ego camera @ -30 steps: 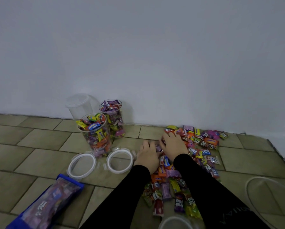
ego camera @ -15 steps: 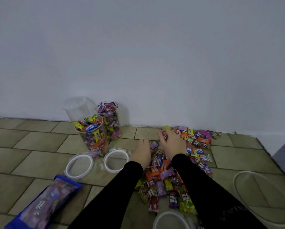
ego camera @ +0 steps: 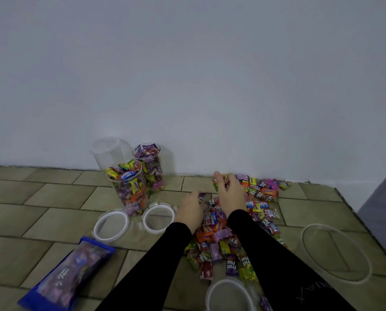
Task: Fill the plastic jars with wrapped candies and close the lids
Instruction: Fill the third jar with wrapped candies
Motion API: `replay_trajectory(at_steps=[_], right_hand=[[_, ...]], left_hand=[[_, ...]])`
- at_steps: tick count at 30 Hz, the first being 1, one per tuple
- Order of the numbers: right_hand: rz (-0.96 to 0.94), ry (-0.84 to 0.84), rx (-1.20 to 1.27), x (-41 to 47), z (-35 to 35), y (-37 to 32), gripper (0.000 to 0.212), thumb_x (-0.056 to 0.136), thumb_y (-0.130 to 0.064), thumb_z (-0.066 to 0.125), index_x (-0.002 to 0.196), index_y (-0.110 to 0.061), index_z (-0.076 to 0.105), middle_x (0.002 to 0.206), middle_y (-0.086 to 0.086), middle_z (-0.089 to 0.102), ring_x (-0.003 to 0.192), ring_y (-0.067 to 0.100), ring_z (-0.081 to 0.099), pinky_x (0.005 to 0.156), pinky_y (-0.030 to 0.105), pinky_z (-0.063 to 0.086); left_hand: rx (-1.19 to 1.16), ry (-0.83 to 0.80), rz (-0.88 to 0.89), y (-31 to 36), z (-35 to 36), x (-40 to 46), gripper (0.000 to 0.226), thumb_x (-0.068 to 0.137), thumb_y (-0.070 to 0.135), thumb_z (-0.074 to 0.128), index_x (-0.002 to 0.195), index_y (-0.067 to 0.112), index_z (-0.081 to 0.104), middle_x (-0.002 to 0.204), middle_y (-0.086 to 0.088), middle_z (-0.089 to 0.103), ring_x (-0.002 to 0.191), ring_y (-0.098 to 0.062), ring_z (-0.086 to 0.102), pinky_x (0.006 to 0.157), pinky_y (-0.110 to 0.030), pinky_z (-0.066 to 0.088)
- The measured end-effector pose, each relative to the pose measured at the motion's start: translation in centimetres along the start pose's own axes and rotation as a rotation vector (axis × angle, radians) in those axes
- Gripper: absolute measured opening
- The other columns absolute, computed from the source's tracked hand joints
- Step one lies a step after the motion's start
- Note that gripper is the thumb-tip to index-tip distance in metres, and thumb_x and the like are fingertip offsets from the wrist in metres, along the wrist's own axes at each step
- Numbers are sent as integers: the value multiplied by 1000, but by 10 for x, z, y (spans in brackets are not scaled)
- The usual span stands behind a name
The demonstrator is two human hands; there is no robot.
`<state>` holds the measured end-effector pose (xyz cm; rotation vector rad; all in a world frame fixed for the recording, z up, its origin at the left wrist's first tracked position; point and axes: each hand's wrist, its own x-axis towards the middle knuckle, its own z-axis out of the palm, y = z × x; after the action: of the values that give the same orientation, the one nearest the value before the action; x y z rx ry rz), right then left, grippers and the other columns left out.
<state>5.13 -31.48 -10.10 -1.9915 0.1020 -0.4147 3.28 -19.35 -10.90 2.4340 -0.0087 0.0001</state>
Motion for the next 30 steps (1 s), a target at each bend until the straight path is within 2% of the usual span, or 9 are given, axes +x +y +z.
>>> replay_trajectory(at_steps=[2,5,9,11,14,19,23,26,30], right_hand=[[15,13,43,-2,-1,-4,47,92,-57,43,83,-12,53,64,-3,47,58,11,43,58,30,34],[40,62,114,-4,-3,-10,55,91,-60,43,84,-7,56,65,1,48,59,14,44,59,30,35],[89,111,231,-8,-10,-23,44,95,-52,45,72,-14,50,62,-5,44,56,8,41,57,21,34],[87,140,260,-10,-14,-31,43,96,-48,46,64,-20,42,58,-6,36,52,7,35,53,20,30],[68,170,311,-11,-19,-42,45,97,-45,47,59,-22,37,55,-8,31,49,7,31,50,18,28],[33,205,366,-13,-31,-59,45,97,-44,47,65,-13,43,56,-4,34,45,3,35,50,17,31],[26,233,402,-18,-45,-75,44,98,-42,46,70,-8,46,57,-3,39,44,0,38,45,10,33],[7,259,419,-21,-60,-91,47,97,-46,46,69,-9,47,56,-5,44,45,-1,41,49,13,33],[-29,289,483,-24,-86,-113,48,97,-47,46,68,-9,48,52,-7,46,42,1,40,45,13,33]], left_hand=[[-87,5,-6,1,-2,-4,30,97,24,54,126,18,54,118,-5,62,105,-22,58,86,-33,48],[-228,19,-24,6,-5,-10,23,100,21,48,122,17,56,101,-1,65,83,-12,59,64,-22,46],[-426,46,-98,13,-5,-13,27,102,23,44,123,9,54,89,-1,61,71,-11,55,53,-18,39],[-487,70,-113,17,-7,-14,27,103,24,43,122,8,54,89,-2,60,71,-11,53,56,-19,41],[-593,129,-102,27,-12,-17,19,104,20,41,108,7,54,83,0,56,66,-8,49,49,-9,39],[-675,202,-76,41,-14,-20,19,102,24,43,98,12,57,90,-8,63,76,-23,54,70,-37,46],[-720,238,-20,57,-18,-29,19,102,22,44,113,14,57,102,-5,64,89,-20,57,82,-40,50],[-766,257,36,70,-20,-37,17,103,22,43,112,16,57,106,-7,64,89,-21,56,77,-33,44],[-894,263,93,94,-24,-51,14,103,22,43,103,31,54,97,-9,63,72,-14,51,68,-30,43]])
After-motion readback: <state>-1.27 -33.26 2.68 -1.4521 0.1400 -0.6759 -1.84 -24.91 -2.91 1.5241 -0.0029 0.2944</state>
